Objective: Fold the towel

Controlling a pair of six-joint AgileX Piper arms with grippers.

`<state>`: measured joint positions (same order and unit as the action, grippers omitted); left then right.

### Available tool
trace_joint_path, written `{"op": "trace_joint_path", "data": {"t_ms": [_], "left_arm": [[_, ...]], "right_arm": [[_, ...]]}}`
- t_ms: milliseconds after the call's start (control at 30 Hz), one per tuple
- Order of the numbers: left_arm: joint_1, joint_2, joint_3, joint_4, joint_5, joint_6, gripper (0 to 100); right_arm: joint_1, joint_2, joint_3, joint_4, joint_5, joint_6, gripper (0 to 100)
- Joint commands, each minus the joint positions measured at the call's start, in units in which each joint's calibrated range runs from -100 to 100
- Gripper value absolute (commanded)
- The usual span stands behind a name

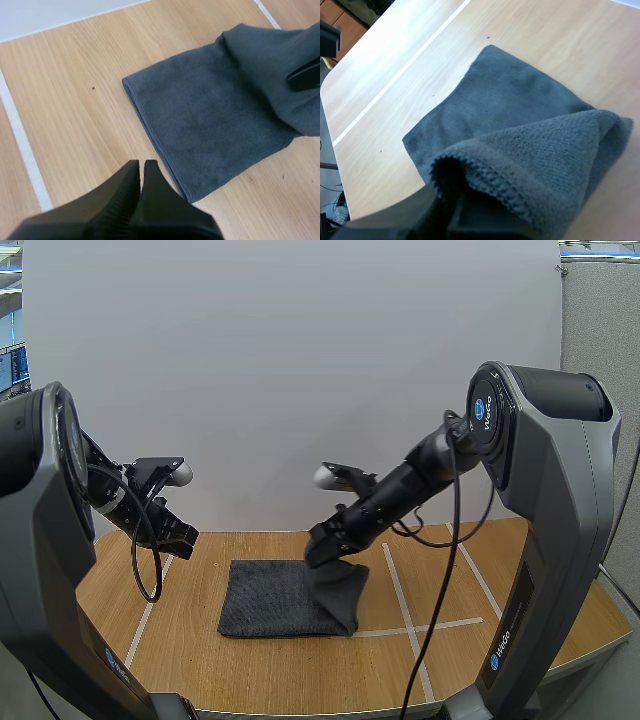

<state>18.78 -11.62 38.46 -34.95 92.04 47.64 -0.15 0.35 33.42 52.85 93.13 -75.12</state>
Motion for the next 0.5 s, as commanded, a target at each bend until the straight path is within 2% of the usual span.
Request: {"op": "trace_joint_path", "data": {"t_ms": [0,267,367,467], "left_arm": [[-0.05,-3.88,-0.64,-0.99,1.28,-1.35,8],[-0.05,-7.70,-0.64,-0.83,1.46,-2.42,6],[-0.05,-8.49,-0.64,0.45,2.21,-2.78,0],[-0.05,-8.65,-0.64,2.77,3.21,-3.53,0]], "right_arm": [[3.94,-0.93,-0.40,1.44,-5.32,0.68,0],[6.82,-0.93,-0.40,2.58,-14.17,0.68,0],[7.63,-0.68,-0.40,2.58,-16.52,0.68,0],[8.44,0.34,-0.40,3.00,-18.56,0.68,0]]}}
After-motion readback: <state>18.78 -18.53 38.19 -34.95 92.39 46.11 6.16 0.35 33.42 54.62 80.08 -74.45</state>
